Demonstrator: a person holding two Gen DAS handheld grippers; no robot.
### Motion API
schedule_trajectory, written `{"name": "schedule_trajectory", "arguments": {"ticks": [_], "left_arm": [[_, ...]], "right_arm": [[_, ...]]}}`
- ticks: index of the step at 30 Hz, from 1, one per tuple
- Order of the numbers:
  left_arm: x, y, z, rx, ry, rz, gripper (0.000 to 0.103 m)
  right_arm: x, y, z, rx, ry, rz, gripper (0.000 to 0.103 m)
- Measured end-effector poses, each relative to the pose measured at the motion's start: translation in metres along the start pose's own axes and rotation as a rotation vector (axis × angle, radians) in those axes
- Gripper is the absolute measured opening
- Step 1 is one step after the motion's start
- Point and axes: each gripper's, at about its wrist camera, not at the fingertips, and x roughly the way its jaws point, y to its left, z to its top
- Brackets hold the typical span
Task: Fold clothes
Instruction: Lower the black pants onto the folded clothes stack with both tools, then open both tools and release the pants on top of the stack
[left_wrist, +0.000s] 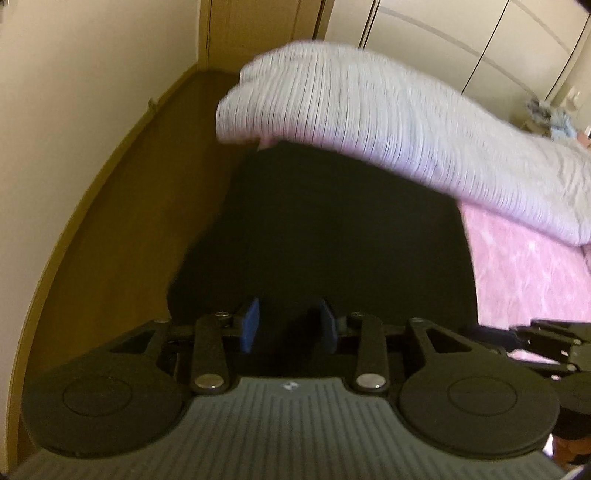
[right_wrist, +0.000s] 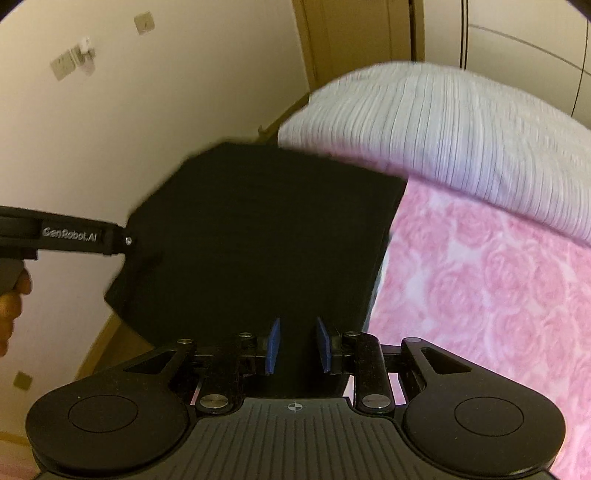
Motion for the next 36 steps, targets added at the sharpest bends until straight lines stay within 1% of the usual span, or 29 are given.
{"name": "schedule_trajectory", "arguments": {"ticks": [2,4,6,7,8,9,10,11,14,17,18,19,20,26,30,33,36], "left_arm": [[0.001,0.001,-0.005,-0.033,-0.005,0.007,0.035],[-0.008,-0.003,-0.005,-0.04,-0.022,0.022,0.034],[-0.021,-0.011,-0.007,-0.005,-0.045,0.066,0.034],[-0.028,-0.015,-0.008,0.008,-0.055,0.089,0.034],[-0.034,-0.019,-0.01,0.016,-0.066,0.12,0.035],[-0.041,-0.023,-0.012,0.025,-0.08,0.146,0.035],[-0.049,-0.027,-0.015,0.034,-0.094,0.165,0.036],[-0.056,-0.031,-0.019,0.044,-0.107,0.18,0.039],[-0.078,-0.043,-0.032,0.067,-0.14,0.21,0.046],[-0.097,-0.051,-0.047,0.072,-0.164,0.236,0.052],[-0.103,-0.053,-0.052,0.071,-0.169,0.242,0.054],[-0.107,-0.055,-0.055,0.067,-0.169,0.244,0.059],[-0.112,-0.056,-0.059,0.061,-0.169,0.245,0.06],[-0.137,-0.07,-0.082,0.037,-0.173,0.274,0.06],[-0.151,-0.08,-0.097,0.014,-0.18,0.302,0.06],[-0.161,-0.088,-0.108,-0.005,-0.185,0.322,0.06],[-0.174,-0.098,-0.122,-0.026,-0.188,0.345,0.06]], "right_arm": [[0.008,0.003,-0.008,-0.007,0.008,-0.012,0.026],[0.001,0.006,-0.008,-0.012,-0.004,-0.026,0.026],[-0.014,0.008,-0.009,-0.008,-0.041,-0.023,0.027],[-0.021,0.008,-0.01,0.002,-0.054,-0.02,0.029],[-0.027,0.008,-0.012,0.02,-0.058,-0.019,0.037],[-0.033,0.007,-0.014,0.037,-0.062,-0.017,0.044],[-0.039,0.007,-0.016,0.055,-0.066,-0.016,0.053],[-0.045,0.007,-0.019,0.071,-0.071,-0.014,0.056],[-0.064,0.009,-0.029,0.092,-0.082,-0.005,0.057],[-0.082,0.011,-0.039,0.088,-0.089,0.012,0.058],[-0.088,0.012,-0.041,0.084,-0.088,0.015,0.058],[-0.094,0.014,-0.045,0.076,-0.087,0.016,0.059],[-0.1,0.016,-0.048,0.066,-0.086,0.014,0.059],[-0.131,0.028,-0.066,-0.007,-0.078,-0.029,0.059],[-0.15,0.029,-0.076,-0.023,-0.095,-0.014,0.06],[-0.162,0.025,-0.083,-0.005,-0.113,0.002,0.06],[-0.173,0.018,-0.088,-0.018,-0.123,0.018,0.06]]}}
